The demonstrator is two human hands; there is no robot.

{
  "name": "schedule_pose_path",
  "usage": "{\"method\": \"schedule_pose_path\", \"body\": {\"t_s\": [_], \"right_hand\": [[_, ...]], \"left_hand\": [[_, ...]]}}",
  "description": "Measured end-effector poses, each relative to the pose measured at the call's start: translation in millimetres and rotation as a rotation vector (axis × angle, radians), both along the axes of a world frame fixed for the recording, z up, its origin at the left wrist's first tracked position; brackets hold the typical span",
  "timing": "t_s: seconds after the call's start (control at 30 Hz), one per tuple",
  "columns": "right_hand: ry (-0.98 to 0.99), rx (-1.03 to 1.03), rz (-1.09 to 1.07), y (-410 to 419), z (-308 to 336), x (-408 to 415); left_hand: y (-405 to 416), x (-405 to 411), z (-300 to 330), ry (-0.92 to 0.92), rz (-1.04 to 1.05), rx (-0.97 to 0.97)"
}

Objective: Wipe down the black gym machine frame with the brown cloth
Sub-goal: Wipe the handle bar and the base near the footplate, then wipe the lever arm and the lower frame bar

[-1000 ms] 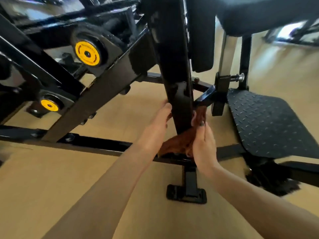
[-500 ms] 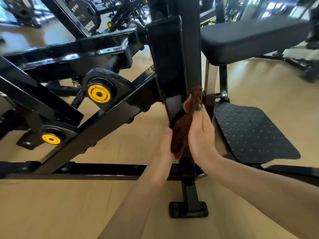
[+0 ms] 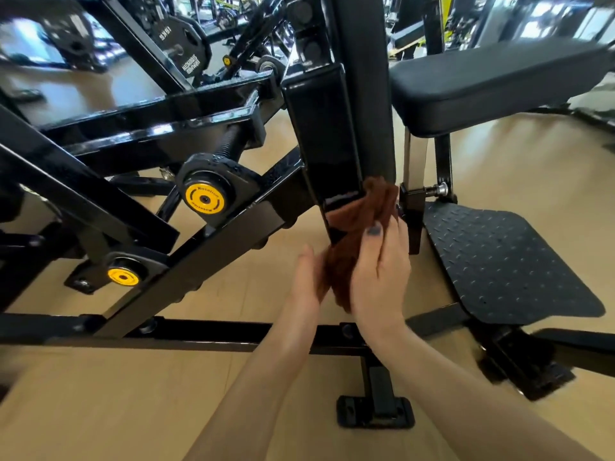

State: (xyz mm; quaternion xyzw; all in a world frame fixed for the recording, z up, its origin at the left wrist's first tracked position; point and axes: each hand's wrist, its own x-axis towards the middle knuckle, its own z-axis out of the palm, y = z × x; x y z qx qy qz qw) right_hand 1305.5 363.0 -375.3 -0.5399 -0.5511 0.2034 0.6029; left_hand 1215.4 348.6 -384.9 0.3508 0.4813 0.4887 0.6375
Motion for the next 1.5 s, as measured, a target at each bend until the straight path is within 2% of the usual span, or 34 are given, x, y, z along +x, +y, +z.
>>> {"method": "schedule_pose_path", "body": {"t_s": [0.07,0.13,0.17,0.3,0.37,0.47,0.57,0.6,0.67,0.73,0.8,0.9,1.0,1.07,1.17,1.23,1.33,1.43,1.5], "right_hand": [[0.066,-0.12,-0.033,-8,-14,6],[0.092,-0.136,-0.055,-11,-4,1],[0.077,-0.108,-0.053,-11,10,-5],[-0.082,0.228,-0.024,-7,76,-36],[-0.144,0.299,0.002,-4,89,-42],[-0.233,0.191,-0.002,-8,78,-33],[-0.188,0.017,-0.053,-18,72,-24],[-0.174,0.015,-0.066,-19,80,-25],[-0.208,0.15,-0.031,-21,104,-35],[-0.349,0.312,0.008,-18,127,-49],[-0.585,0.327,-0.097,-11,147,-60],[-0.889,0.288,-0.184,-5,169,-60],[-0.952,0.249,-0.126,-3,189,-55],[-0.946,0.183,-0.116,2,199,-54],[-0.639,0.076,-0.095,11,201,-59],[-0.526,0.118,-0.159,7,189,-65],[-0.785,0.296,-0.262,-4,161,-69],[-1.283,0.414,-0.205,-4,144,-67],[-1.607,0.38,-0.117,-1,132,-72]], "left_hand": [[8,0,6,-0.017,-0.018,-0.043],[15,3,16,-0.098,-0.007,-0.153],[16,5,18,-0.145,0.013,-0.174],[9,8,48,-0.238,0.143,0.047],[6,7,58,-0.236,0.193,0.103],[2,-1,56,-0.241,0.127,0.046],[-4,-7,56,-0.191,0.022,-0.028],[-1,-9,59,-0.157,0.013,-0.021],[0,-18,75,-0.001,-0.029,0.055],[-10,-37,94,0.21,-0.002,0.179],[-28,-61,114,0.399,0.059,0.396],[-38,-85,143,0.512,0.125,0.532],[-23,-90,161,0.561,0.075,0.503],[-15,-90,170,0.576,0.053,0.506],[-11,-90,171,0.591,0.056,0.503],[-14,-93,166,0.6,0.072,0.484],[-18,-105,153,0.719,0.168,0.552],[-12,-131,142,0.947,0.243,0.616],[-5,-146,135,0.997,0.161,0.568]]}}
